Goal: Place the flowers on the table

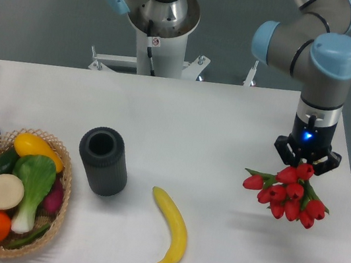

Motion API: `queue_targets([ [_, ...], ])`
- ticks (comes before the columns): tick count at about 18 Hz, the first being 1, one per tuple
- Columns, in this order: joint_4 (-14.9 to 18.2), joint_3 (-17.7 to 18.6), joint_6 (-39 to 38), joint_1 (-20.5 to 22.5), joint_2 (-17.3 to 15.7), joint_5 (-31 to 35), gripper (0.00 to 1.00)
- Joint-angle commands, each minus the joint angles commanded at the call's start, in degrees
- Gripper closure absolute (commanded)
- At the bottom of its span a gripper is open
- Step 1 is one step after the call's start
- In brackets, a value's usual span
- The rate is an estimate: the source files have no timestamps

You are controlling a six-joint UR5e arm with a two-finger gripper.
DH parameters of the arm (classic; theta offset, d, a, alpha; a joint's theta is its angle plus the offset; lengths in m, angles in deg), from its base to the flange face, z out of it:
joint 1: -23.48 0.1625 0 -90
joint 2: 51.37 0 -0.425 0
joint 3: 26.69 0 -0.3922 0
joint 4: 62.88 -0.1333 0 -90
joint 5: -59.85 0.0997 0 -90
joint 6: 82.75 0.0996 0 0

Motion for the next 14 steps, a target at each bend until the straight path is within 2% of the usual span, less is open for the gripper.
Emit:
queue_targets([
  [7,0.0,0.44,-0.61,-2.9,1.32,3.6,1.0],
  [10,-0.09,1.23,-0.62,-5.09,2.11,7.11,1.0],
  [14,-0.09,1.58,-0.79,-7.99,3.86,8.09,1.0],
])
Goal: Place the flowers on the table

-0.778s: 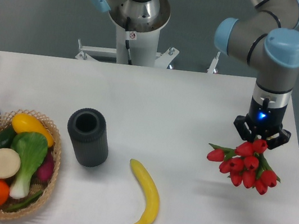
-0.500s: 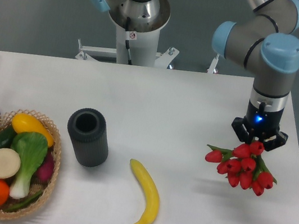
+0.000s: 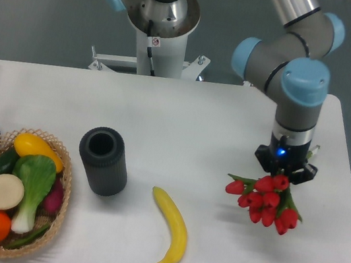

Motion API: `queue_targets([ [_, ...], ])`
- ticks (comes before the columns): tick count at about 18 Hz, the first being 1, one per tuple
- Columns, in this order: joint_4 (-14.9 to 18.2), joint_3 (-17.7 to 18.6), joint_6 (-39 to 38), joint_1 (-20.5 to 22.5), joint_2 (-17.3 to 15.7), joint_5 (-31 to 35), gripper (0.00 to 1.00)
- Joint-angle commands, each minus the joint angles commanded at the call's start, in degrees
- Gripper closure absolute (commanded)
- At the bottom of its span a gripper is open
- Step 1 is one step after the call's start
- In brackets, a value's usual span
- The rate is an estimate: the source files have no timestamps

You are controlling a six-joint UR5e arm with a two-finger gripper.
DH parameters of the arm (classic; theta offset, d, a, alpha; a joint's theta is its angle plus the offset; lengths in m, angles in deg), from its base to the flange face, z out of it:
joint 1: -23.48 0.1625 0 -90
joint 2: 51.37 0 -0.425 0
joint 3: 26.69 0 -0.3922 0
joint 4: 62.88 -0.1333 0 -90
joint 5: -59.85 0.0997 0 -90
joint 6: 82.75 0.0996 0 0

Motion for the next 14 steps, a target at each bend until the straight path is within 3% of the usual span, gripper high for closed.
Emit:
queue_targets([
  [2,0.0,0.09,-0.79,-1.23,0.97,0.0,0.92],
  [5,-0.17,0.7,-1.75,-1.94,1.58,0.0,0.58],
  [7,-0.7,1.14,-3.42,-1.94,1.5,-0.17,0.0],
  [12,-0.97,0.18,-3.16,0.51,0.62,-0.88,0.0],
  [14,-0.97,-0.7,-2.55,2.18,0.62,-4.63,0.0],
])
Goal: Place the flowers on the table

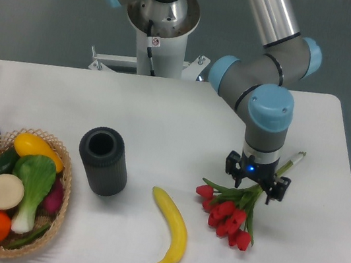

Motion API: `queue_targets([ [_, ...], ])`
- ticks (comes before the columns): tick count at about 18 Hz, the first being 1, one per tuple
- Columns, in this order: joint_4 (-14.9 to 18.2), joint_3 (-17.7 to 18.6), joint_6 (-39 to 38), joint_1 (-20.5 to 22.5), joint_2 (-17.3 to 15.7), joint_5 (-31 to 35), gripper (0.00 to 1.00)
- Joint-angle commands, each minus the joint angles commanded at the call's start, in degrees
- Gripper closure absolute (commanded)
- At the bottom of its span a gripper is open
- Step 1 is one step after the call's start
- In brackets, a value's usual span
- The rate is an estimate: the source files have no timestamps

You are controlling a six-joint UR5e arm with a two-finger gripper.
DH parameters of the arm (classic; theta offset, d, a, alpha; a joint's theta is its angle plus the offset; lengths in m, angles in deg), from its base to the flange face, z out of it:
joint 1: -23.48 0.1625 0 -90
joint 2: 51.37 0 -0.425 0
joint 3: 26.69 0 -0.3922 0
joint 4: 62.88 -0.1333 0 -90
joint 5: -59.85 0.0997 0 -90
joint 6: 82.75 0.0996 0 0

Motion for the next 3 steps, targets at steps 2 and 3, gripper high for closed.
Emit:
queue_targets([
  [2,0.0,-0.18,1.67,2.2,-0.7,-3.1,0.0],
  [3,0.17,-0.27,3.5,3.08,-0.88,-3.37,0.0],
])
